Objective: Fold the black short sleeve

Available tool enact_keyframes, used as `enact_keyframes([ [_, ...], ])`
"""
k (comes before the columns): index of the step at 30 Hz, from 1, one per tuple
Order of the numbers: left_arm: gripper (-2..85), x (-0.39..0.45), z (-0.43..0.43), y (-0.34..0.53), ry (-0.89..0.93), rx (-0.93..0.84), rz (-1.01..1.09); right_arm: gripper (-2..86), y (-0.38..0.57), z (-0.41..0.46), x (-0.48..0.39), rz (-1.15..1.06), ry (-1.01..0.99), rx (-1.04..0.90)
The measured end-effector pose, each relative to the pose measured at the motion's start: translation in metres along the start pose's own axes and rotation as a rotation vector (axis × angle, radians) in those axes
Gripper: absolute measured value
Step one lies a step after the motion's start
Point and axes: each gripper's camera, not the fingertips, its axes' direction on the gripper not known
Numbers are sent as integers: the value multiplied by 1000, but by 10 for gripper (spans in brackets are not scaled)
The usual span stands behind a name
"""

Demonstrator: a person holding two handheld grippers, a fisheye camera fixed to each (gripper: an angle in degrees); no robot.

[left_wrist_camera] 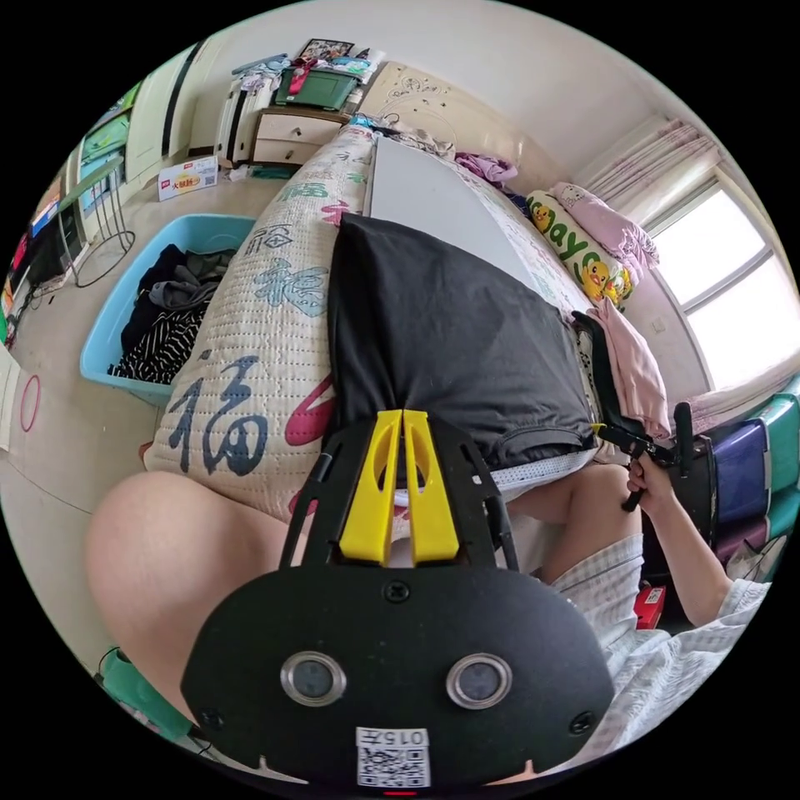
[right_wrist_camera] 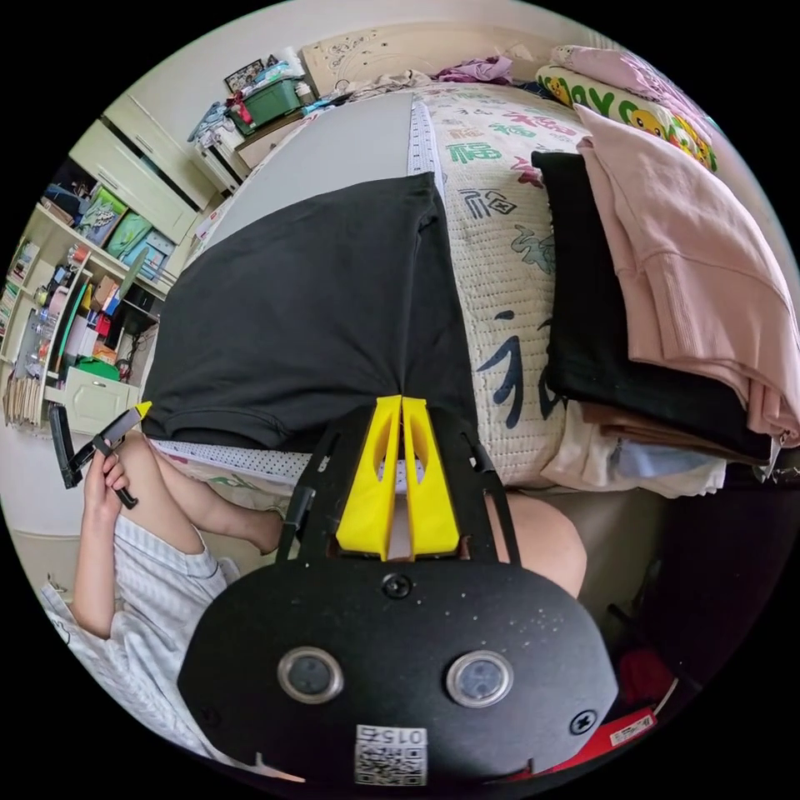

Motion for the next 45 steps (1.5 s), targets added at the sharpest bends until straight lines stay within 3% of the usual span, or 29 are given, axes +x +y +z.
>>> enact_keyframes([
  [6,-3,3,-34,-18,25,-10,-10,-3,-1,-8,4,-33,-10,-14],
  [13,-1,-5,-78,-42,89,1,-97,8,8,-18,45,85,-220,0],
  [22,12,31,-153,-110,95,-3,-53,50,25,-55,61,112,-196,146],
  [27,43,118,-186,-201,77,13,129,68,49,-71,98,248,-276,278],
  [30,64,199,-180,-267,90,-48,281,91,49,-60,117,304,-346,234],
  [34,87,320,-154,-348,46,-103,434,101,31,-43,113,244,-265,107],
  [37,91,394,-131,-398,90,-149,465,104,18,-31,102,183,-195,34],
  [41,103,478,-85,-455,8,-241,486,102,10,-28,106,211,-234,30],
  [45,110,514,-58,-495,-42,-293,413,97,1,-23,99,201,-181,13],
])
